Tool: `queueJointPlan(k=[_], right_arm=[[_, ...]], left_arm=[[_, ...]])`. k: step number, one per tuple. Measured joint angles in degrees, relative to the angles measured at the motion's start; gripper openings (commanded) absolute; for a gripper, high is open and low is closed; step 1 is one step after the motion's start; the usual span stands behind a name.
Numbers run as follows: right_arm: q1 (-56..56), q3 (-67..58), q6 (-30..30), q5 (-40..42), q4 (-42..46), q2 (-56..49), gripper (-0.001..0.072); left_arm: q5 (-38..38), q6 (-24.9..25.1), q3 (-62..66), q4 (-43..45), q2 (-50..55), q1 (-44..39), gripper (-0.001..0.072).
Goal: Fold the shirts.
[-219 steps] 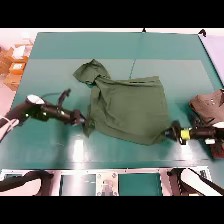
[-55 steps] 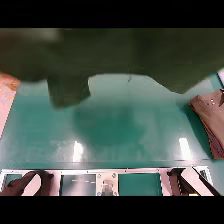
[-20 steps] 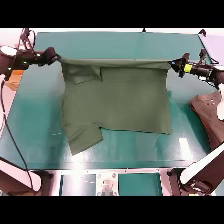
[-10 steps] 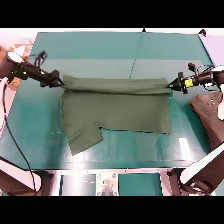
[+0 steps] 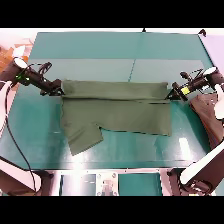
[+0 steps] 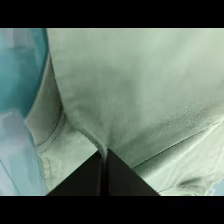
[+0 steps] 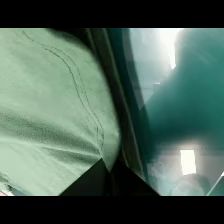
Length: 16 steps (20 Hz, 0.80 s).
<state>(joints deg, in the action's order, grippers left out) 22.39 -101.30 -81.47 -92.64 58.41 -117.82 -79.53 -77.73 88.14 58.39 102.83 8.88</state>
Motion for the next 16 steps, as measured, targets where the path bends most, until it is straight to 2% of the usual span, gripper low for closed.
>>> queueJointPlan(k=[1, 5, 7, 9, 12, 16], right_arm=[[-0.13, -0.13, -0.04, -0.24, -0.33, 0.07, 0.0328], [-0.07, -1.70, -1.53, -0.74, 2.38, 2.19, 0.0327], [0.02, -1.70, -1.99, -1.62, 2.54, 5.73, 0.0288], [0.42, 0.74, -2.67, -1.90, 4.44, 10.91, 0.0288], [1.38, 9.81, -3.15, -2.05, 6.93, 20.90, 0.0287], [5.99, 31.50, -4.68, 0.85, 9.84, 38.86, 0.0288]], left_arm=[[-0.57, -0.07, 0.00, -0.04, 0.00, 0.02, 0.0487], [-5.01, -1.64, 0.55, -0.50, -0.44, 0.00, 0.0483], [-8.31, -2.38, 0.52, 0.07, -1.62, 0.00, 0.0483], [-10.93, -2.84, -1.53, 1.29, -4.68, 0.02, 0.0483], [-10.86, -2.75, -11.08, 3.34, -13.29, 0.00, 0.0484], [-4.17, -1.86, -32.94, 4.46, -29.24, -0.02, 0.0486]])
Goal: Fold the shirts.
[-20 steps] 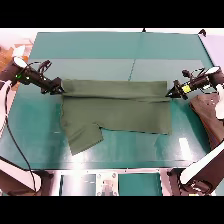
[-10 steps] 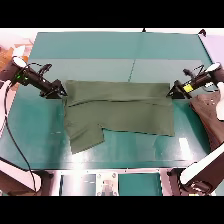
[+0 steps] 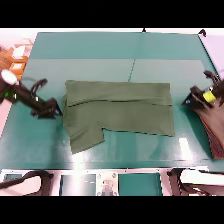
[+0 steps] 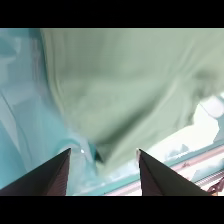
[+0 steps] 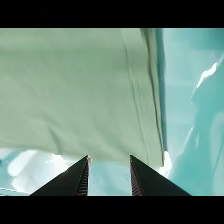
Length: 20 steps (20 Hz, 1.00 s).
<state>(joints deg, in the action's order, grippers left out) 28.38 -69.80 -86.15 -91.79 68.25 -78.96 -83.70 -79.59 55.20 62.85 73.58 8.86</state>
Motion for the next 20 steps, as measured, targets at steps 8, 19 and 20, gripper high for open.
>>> queueJointPlan(k=[8, 19, 20], right_arm=[[9.66, 42.16, -4.02, 18.69, -5.79, 29.44, 0.0289], [10.62, 58.73, 1.90, 36.46, -24.33, 29.73, 0.0287], [10.62, 58.93, 2.25, 37.07, -25.18, 29.29, 0.0258]], left_arm=[[16.65, 3.58, -32.04, -13.42, -15.41, 0.02, 0.0485], [28.46, 10.29, -38.91, -32.96, -16.74, -4.24, 0.0482], [28.44, 10.34, -38.93, -34.07, -16.74, -5.27, 0.0375]])
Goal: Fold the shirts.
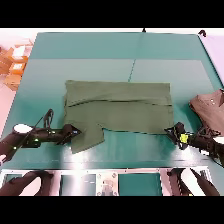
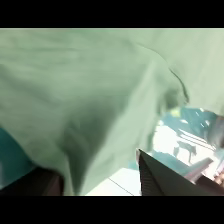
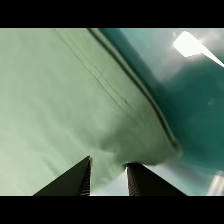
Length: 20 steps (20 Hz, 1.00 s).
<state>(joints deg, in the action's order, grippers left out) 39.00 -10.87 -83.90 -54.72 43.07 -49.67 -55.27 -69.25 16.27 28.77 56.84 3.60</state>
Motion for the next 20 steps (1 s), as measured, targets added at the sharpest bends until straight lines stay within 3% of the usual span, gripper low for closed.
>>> queueJointPlan(k=[1, 2, 3, 10, 15, 20], right_arm=[[0.00, 0.17, 0.31, 0.61, -0.48, -0.35, 0.0135], [0.00, 0.28, 0.81, 1.36, -0.50, -0.63, 0.0012], [0.07, 0.37, 1.33, 1.75, -0.90, -0.81, 0.0013], [0.02, -5.07, 4.94, -2.60, 2.93, -1.18, 0.0011], [0.02, -10.69, -0.09, -7.69, 12.68, -1.09, 0.0011], [-1.14, -16.04, -1.73, -9.60, 9.90, -1.22, 0.0011]], left_arm=[[-0.04, 0.07, -0.04, -1.11, 0.00, -0.72, 0.0220], [-0.20, 0.15, -0.07, -1.84, 0.00, -1.25, 0.0112], [-0.70, 0.20, -0.04, -2.51, 0.00, -1.73, 0.0025], [-6.29, 0.02, 2.60, -1.11, -0.09, -2.60, 0.0023], [-11.21, -3.30, 8.07, 4.07, -0.20, -2.71, 0.0023], [-11.30, -7.34, 17.49, 7.26, -0.09, -2.71, 0.0022]])
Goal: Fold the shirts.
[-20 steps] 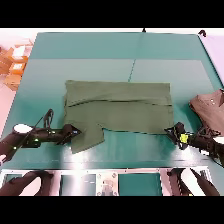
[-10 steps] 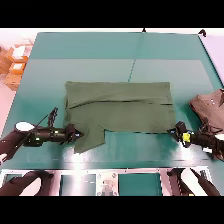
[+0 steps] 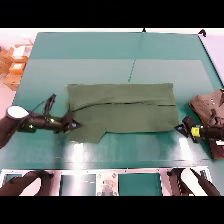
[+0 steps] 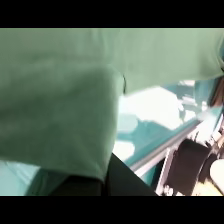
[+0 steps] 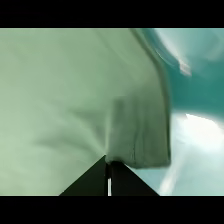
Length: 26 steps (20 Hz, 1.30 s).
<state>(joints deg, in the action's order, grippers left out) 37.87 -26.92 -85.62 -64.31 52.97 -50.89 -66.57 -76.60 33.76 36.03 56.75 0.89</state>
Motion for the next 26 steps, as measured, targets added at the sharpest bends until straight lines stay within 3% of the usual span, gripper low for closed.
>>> queueJointPlan(k=[6, 13, 14, 15, 16, 17, 18, 19, 22, 24, 25, 26], right_arm=[[-8.94, -16.06, -0.94, 3.08, -5.68, -7.93, 0.0010], [-16.81, -37.59, -3.19, 6.95, -7.21, -31.43, 0.0011], [-17.40, -40.13, -3.50, 7.61, -7.23, -34.86, 0.0012], [-17.88, -42.82, -3.87, 8.55, -7.63, -38.47, 0.0017], [-18.27, -45.22, -4.07, 9.31, -8.04, -41.66, 0.0116], [-18.45, -47.65, -4.26, 9.99, -8.48, -44.61, 0.0294], [-18.51, -50.25, -4.28, 10.54, -8.79, -47.34, 0.0391], [-18.32, -52.63, -4.37, 10.54, -9.05, -49.31, 0.0432], [-15.61, -60.02, -2.78, 7.65, -8.85, -52.74, 0.0481], [-12.92, -63.34, -0.96, 3.08, -7.21, -53.72, 0.0491], [-11.47, -64.28, -0.02, 1.01, -6.16, -54.21, 0.0491], [-10.21, -64.72, 1.05, -0.98, -5.27, -54.69, 0.0491]], left_arm=[[2.10, -1.81, 17.42, 3.89, 5.42, -0.04, 0.0023], [4.76, 0.87, 36.81, 4.37, 26.01, -0.20, 0.0025], [5.73, 1.64, 39.08, 3.78, 29.14, -0.33, 0.0124], [7.15, 2.40, 41.27, 3.30, 32.35, -0.52, 0.0394], [8.68, 2.95, 43.08, 2.54, 35.34, -0.70, 0.0597], [10.47, 3.30, 44.41, 1.99, 37.40, -0.83, 0.0675], [12.74, 3.67, 45.55, 0.59, 39.10, -0.83, 0.0678], [14.47, 3.91, 46.42, -0.24, 40.33, -0.76, 0.0678], [15.72, 4.39, 50.34, -2.32, 42.27, 0.96, 0.0677], [12.20, 4.50, 53.18, -2.64, 42.93, 2.64, 0.0676], [10.56, 4.52, 54.38, -3.15, 42.99, 3.41, 0.0644], [9.07, 4.52, 55.25, -3.28, 43.21, 3.96, 0.0464]])
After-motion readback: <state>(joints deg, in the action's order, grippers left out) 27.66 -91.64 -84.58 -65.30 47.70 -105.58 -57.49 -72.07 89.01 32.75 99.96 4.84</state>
